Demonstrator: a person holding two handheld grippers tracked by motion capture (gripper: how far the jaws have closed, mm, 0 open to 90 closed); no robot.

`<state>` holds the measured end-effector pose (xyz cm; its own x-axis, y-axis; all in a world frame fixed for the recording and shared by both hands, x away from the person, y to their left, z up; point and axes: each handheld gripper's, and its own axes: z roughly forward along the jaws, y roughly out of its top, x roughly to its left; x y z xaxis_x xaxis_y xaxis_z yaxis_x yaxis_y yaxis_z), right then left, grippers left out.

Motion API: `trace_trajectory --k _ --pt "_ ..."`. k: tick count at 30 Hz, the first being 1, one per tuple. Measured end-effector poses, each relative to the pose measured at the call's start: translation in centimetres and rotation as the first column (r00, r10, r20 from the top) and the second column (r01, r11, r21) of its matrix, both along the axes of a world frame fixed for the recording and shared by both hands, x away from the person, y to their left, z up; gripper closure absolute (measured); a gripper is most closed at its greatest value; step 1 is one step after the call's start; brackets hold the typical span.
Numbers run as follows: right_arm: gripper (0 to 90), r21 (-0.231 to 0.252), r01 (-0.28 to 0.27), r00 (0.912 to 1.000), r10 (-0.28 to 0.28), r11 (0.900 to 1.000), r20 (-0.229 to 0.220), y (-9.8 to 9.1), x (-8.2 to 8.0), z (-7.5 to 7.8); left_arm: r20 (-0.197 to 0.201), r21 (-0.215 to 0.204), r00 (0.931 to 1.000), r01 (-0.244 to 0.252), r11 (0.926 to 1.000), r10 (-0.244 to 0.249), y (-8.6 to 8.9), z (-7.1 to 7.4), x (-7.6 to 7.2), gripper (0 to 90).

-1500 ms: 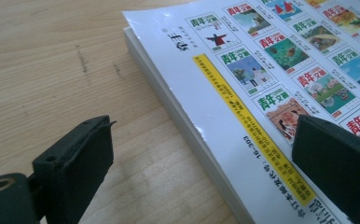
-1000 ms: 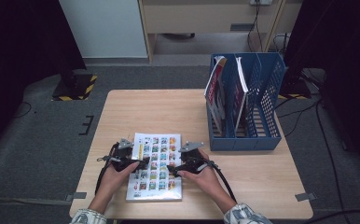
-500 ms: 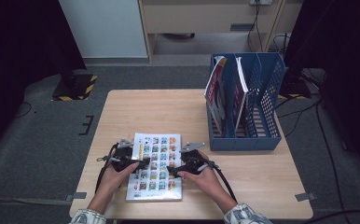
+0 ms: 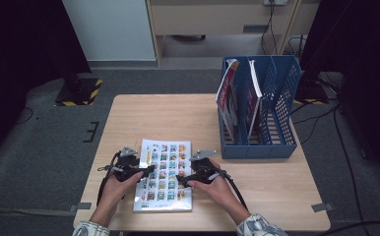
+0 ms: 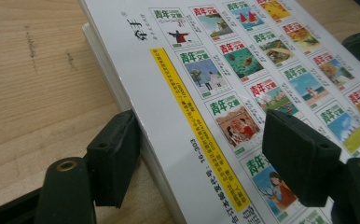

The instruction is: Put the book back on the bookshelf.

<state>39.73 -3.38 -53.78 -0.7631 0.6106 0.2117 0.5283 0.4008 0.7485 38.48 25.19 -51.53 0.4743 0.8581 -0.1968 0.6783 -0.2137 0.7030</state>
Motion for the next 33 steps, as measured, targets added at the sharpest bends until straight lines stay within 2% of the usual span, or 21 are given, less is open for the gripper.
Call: trace_trajectory --k 2,6,8,9,10,11,12,14,15,16,18,22,23,25,27,28,29,32,33 --pt "10.4 0.0 -0.001 1.0 0.001 1.0 0.001 0.0 0.0 0.0 0.006 -0.017 0.9999 0.015 0.9997 -0.014 0.0 0.3 -0.4 30.7" --pt "10.4 0.0 -0.001 1.0 0.001 1.0 0.001 0.0 0.0 0.0 0.018 -0.015 0.9993 0.034 0.9993 -0.034 -0.3 0.5 -0.6 31.8" --pt "10.4 0.0 -0.001 1.0 0.001 1.0 0.001 0.0 0.0 0.0 0.001 -0.048 0.9992 0.04 0.998 -0.04 -0.5 0.5 -0.4 32.6" --pt "10.4 0.0 -0.001 1.0 0.001 1.0 0.001 0.0 0.0 0.0 0.001 -0.048 0.9992 0.04 0.998 -0.04 -0.5 0.5 -0.4 34.0" --pt "10.4 0.003 0.0 1.0 0.0 1.0 0.003 0.0 0.0 0.0 -0.002 -0.092 0.9989 0.046 0.9947 -0.046 -0.7 0.8 -0.4 34.2" --pt "10.4 0.002 0.0 1.0 0.0 1.0 0.0 0.0 0.0 0.0 -0.002 -0.092 0.9989 0.046 0.9947 -0.046 -0.7 0.8 -0.4 35.2" --pt "10.3 0.003 0.0 1.0 0.0 1.0 0.003 0.0 0.0 0.0 0.032 -0.097 0.9992 0.028 0.9949 -0.025 -0.9 1.4 -0.5 37.6" --pt "10.3 0.002 0.0 1.0 0.0 1.0 0.001 0.0 0.0 0.0 0.056 -0.076 0.9982 0.027 0.9967 -0.023 -1.5 1.9 -0.5 38.5" --pt "10.3 0.002 0.0 1.0 0.0 1.0 0.001 0.0 0.0 0.0 0.056 -0.076 0.9982 0.027 0.9967 -0.023 -1.5 1.9 -0.5 38.0" --pt "10.3 0.002 -0.001 1.0 0.001 1.0 0.002 0.0 0.0 0.0 0.065 -0.04 0.9972 0.04 0.9984 -0.038 -1.9 2.0 -0.2 37.8" --pt "10.3 0.002 -0.001 1.0 0.001 1.0 0.002 0.0 0.0 0.0 0.072 -0.052 0.9972 0.023 0.9984 -0.02 -2.1 2.0 -0.1 40.8" --pt "10.3 0.003 -0.004 1.0 0.004 1.0 0.002 0.0 0.0 0.0 0.069 -0.037 0.9968 0.044 0.9983 -0.042 -2.4 1.8 0.0 44.4" --pt "10.2 0.003 -0.004 1.0 0.004 1.0 0.002 0.0 0.1 0.0 0.07 -0.039 0.9969 0.037 0.9985 -0.035 -2.3 1.8 0.1 46.0" --pt "10.1 0.003 -0.008 1.0 0.008 1.0 0.002 0.0 0.1 0.0 0.055 -0.061 0.9981 0.03 0.9977 -0.027 -2.1 1.6 0.2 50.7" --pt "10.1 0.004 -0.007 1.0 0.007 1.0 0.001 0.0 0.1 0.0 0.049 -0.065 0.9984 0.031 0.9974 -0.028 -2.0 1.6 0.3 54.6" --pt "10.1 0.003 -0.006 1.0 0.006 1.0 0.002 0.0 0.1 0.0 0.033 -0.097 0.9988 0.04 0.9944 -0.037 -1.9 1.6 0.5 56.6" --pt "10.1 0.002 -0.007 1.0 0.007 1.0 0.004 0.0 0.1 0.0 0.028 -0.102 0.9988 0.043 0.9939 -0.04 -1.9 1.6 0.5 58.4" --pt "10.1 0.002 -0.006 1.0 0.006 1.0 0.002 0.0 0.1 0.0 0.042 -0.062 0.9982 0.047 0.997 -0.044 -2.4 1.6 0.4 60.7" --pt "10.1 0.002 -0.006 1.0 0.006 1.0 0.002 0.0 0.1 0.0 0.042 -0.062 0.9982 0.047 0.997 -0.044 -2.4 1.6 0.4 60.7"
